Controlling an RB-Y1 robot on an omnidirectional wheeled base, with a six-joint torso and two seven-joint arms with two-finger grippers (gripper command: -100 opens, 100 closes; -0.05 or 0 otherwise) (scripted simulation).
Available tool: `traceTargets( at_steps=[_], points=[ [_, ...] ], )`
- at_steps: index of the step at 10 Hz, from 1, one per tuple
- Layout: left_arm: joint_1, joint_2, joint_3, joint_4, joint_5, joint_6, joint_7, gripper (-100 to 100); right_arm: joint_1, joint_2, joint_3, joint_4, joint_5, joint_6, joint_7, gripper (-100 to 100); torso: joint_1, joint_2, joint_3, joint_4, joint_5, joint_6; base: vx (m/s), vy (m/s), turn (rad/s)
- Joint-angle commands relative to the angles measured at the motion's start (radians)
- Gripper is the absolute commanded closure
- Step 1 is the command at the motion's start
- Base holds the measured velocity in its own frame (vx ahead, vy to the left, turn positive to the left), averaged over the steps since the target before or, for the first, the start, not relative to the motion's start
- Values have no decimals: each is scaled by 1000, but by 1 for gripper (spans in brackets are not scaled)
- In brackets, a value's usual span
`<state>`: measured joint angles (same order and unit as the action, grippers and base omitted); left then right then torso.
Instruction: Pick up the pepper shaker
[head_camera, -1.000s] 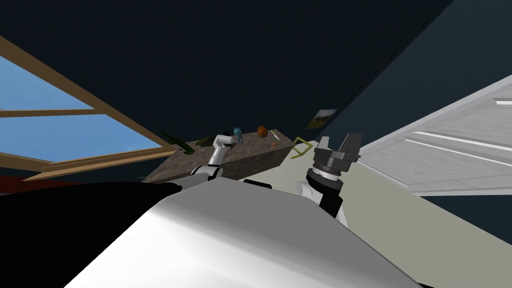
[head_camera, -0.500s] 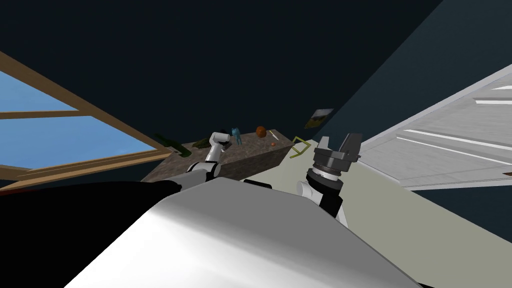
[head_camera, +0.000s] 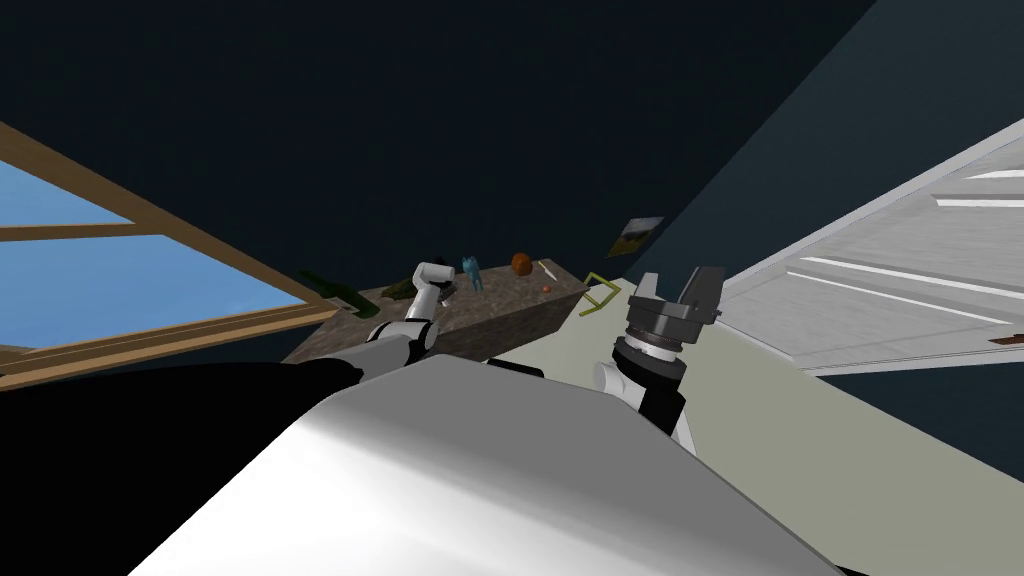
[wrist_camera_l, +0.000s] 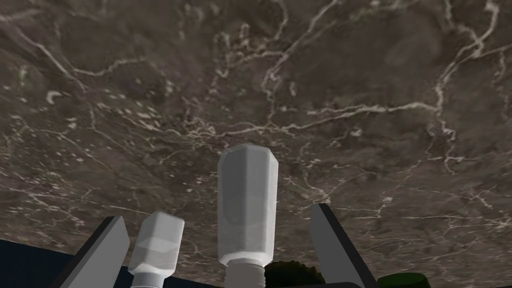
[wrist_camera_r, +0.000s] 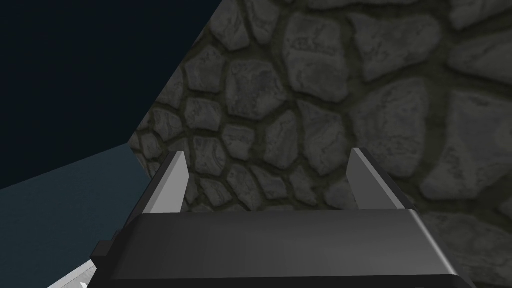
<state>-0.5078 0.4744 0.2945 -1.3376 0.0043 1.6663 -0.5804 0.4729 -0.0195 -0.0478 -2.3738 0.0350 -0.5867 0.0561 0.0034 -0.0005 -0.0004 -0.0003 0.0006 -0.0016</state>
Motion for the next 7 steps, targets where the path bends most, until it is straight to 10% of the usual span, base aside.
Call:
traceTargets(
  at_steps=[1, 2, 3, 4, 7],
  points=[
    [-12, 21, 12, 31, -20, 16, -1, -100, 0, 0, 0, 0, 0, 0, 0, 0, 0, 0, 0, 0, 0, 0, 46, 82, -12],
    [-12, 13, 6, 32, -13, 2, 0, -100, 0, 0, 0, 0, 0, 0, 0, 0, 2, -1, -1, 0, 1, 0, 24, 43, -6],
    [-14, 14, 7, 37, -15, 1, 0, 0, 0, 0, 0, 0, 0, 0, 0, 0, 0, 0, 0, 0, 0, 0, 4, 7, 0],
    [-13, 21, 36, 59, -10, -24, -50, -100, 0, 0, 0, 0, 0, 0, 0, 0, -2, 1, 0, 0, 0, 0, 52, -58, 154],
    [-12, 28, 66, 81, -6, -49, -103, -100, 0, 0, 0, 0, 0, 0, 0, 0, -8, -4, -2, -1, -2, 0, 86, -81, 115]
  ],
)
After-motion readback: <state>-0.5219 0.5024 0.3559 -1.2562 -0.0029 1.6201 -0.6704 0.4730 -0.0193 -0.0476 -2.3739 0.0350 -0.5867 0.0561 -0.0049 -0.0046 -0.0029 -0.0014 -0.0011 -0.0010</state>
